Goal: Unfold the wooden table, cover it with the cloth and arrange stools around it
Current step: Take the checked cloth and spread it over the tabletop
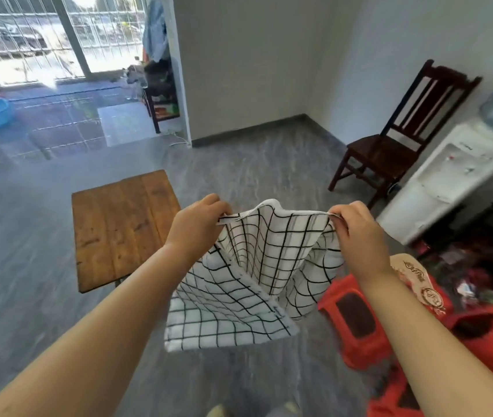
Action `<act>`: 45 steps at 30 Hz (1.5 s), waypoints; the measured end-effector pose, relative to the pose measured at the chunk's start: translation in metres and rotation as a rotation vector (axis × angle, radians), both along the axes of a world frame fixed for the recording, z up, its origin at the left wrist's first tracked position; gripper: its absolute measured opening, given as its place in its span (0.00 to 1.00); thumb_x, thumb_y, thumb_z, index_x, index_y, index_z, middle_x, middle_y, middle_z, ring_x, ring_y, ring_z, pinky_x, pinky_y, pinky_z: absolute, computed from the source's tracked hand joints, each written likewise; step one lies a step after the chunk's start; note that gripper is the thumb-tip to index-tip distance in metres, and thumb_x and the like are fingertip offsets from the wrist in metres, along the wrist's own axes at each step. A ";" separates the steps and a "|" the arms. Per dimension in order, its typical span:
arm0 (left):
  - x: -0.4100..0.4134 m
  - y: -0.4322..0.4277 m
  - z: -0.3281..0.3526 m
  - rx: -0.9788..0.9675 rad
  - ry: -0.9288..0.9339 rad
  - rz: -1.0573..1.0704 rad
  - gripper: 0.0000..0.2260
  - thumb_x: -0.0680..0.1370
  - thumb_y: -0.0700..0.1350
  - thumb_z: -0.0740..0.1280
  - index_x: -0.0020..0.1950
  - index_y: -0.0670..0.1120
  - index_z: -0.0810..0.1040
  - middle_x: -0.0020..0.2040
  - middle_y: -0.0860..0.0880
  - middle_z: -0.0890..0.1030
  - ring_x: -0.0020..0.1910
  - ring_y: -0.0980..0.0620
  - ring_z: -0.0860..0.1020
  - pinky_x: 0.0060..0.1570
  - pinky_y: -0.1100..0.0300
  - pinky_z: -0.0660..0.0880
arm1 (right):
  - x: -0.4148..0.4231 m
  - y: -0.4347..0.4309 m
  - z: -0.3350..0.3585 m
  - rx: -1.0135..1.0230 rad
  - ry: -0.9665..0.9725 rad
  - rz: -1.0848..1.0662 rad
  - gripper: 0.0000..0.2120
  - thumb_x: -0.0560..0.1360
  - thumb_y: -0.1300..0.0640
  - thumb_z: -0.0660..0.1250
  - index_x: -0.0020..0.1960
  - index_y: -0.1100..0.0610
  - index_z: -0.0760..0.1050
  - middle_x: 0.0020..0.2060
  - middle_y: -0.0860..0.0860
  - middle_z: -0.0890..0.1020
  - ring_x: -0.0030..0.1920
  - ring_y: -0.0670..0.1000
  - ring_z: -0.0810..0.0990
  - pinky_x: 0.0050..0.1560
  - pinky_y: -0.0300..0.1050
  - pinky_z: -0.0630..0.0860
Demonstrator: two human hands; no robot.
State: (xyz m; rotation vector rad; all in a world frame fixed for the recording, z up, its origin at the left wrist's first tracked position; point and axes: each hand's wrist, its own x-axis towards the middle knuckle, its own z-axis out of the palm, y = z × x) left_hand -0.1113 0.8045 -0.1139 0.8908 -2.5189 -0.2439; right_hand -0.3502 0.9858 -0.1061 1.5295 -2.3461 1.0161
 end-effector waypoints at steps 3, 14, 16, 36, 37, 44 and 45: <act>-0.011 -0.018 -0.005 0.006 -0.013 0.006 0.06 0.74 0.42 0.68 0.49 0.50 0.80 0.44 0.52 0.78 0.39 0.49 0.78 0.32 0.57 0.72 | -0.009 -0.022 0.000 0.011 0.018 0.002 0.06 0.80 0.56 0.62 0.49 0.55 0.77 0.43 0.48 0.74 0.37 0.45 0.70 0.37 0.37 0.61; -0.106 -0.109 -0.003 0.026 -0.064 0.066 0.06 0.77 0.47 0.65 0.53 0.51 0.79 0.48 0.53 0.78 0.43 0.50 0.78 0.36 0.58 0.71 | -0.112 -0.127 -0.004 -0.023 -0.039 0.035 0.07 0.79 0.56 0.62 0.49 0.57 0.77 0.42 0.48 0.74 0.37 0.47 0.72 0.39 0.41 0.68; -0.131 -0.129 -0.001 0.029 -0.068 0.085 0.06 0.78 0.47 0.65 0.54 0.51 0.79 0.49 0.53 0.78 0.44 0.50 0.79 0.37 0.58 0.70 | -0.134 -0.148 -0.004 -0.029 -0.054 0.049 0.06 0.79 0.56 0.62 0.49 0.57 0.77 0.43 0.48 0.74 0.38 0.47 0.72 0.39 0.42 0.69; -0.261 -0.239 -0.013 0.089 -0.135 0.171 0.08 0.76 0.43 0.67 0.54 0.51 0.78 0.50 0.52 0.78 0.42 0.50 0.78 0.35 0.60 0.67 | -0.282 -0.251 0.005 0.041 -0.090 0.061 0.06 0.79 0.59 0.61 0.48 0.55 0.77 0.45 0.48 0.75 0.39 0.49 0.75 0.37 0.41 0.70; -0.265 -0.243 -0.015 0.092 -0.138 0.162 0.08 0.75 0.43 0.68 0.54 0.51 0.78 0.50 0.52 0.78 0.42 0.50 0.78 0.36 0.60 0.67 | -0.286 -0.253 0.007 0.038 -0.070 0.064 0.06 0.79 0.60 0.61 0.48 0.56 0.77 0.45 0.48 0.75 0.39 0.50 0.76 0.37 0.44 0.72; -0.282 -0.261 -0.032 0.148 -0.155 0.140 0.08 0.75 0.48 0.68 0.54 0.53 0.78 0.51 0.54 0.78 0.46 0.51 0.79 0.38 0.59 0.72 | -0.306 -0.279 0.033 -0.009 0.017 0.069 0.06 0.78 0.63 0.61 0.49 0.59 0.77 0.46 0.51 0.76 0.40 0.52 0.77 0.37 0.45 0.74; -0.283 -0.264 -0.034 0.151 -0.153 0.142 0.08 0.76 0.50 0.68 0.55 0.53 0.78 0.51 0.54 0.78 0.46 0.51 0.78 0.38 0.59 0.72 | -0.307 -0.284 0.037 -0.021 0.019 0.061 0.06 0.78 0.63 0.61 0.49 0.59 0.77 0.47 0.52 0.76 0.41 0.52 0.77 0.38 0.44 0.73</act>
